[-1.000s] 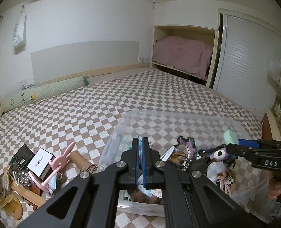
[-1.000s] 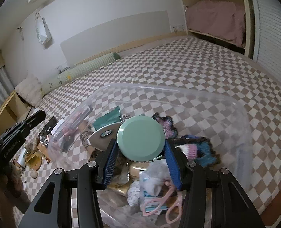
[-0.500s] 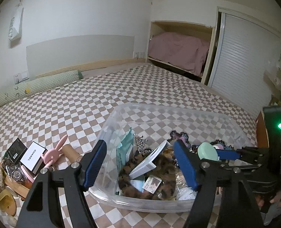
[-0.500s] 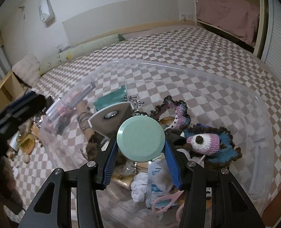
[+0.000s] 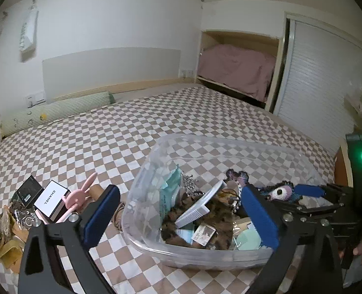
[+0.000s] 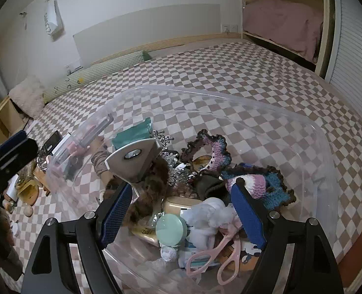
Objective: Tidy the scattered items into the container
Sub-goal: 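Open both tools to release the comb and compact into the container, then withdraw both tools from the container back toward the pile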
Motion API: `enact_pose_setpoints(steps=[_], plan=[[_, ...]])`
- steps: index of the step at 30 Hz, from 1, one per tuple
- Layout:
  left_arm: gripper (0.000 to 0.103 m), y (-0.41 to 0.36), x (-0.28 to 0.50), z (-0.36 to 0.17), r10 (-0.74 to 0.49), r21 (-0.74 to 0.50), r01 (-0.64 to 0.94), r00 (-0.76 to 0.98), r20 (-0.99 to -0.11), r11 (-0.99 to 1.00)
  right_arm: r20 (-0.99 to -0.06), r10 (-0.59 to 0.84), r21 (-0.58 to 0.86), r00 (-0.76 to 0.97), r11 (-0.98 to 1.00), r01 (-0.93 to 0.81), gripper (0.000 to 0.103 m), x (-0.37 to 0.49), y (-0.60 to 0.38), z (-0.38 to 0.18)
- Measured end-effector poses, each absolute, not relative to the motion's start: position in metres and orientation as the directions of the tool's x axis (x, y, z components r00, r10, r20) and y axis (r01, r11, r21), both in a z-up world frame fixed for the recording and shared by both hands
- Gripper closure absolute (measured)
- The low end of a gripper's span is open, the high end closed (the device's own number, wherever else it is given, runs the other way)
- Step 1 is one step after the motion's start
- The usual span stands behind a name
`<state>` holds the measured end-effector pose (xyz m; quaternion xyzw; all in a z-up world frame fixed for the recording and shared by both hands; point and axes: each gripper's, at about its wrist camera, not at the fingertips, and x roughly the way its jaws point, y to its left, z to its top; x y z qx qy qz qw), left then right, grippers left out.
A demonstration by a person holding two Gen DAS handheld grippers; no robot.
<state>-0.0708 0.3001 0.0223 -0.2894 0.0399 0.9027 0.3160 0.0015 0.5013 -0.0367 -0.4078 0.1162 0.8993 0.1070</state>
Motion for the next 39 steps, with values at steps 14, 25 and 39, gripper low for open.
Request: enact_pose_setpoints(steps=[14, 25, 39], plan=[[0.000, 0.281, -0.062, 0.024, 0.493, -0.063, -0.552, -0.680, -0.542, -0.832, -0.724, 0.157, 0.074, -0.671, -0.950, -0.302, 0.000, 0.009, 0.494, -0.031], [0.000, 0.261, -0.059, 0.029, 0.442, -0.042, -0.500, -0.720, -0.535, -0.865, -0.656, 0.187, 0.077, -0.731, -0.947, -0.311, 0.000, 0.014, 0.487, -0.016], [0.000, 0.215, -0.049, 0.046, 0.387, -0.051, -0.414, -0.788, -0.479, -0.909, -0.573, 0.234, 0.051, -0.786, -0.946, -0.320, 0.000, 0.013, 0.462, -0.003]])
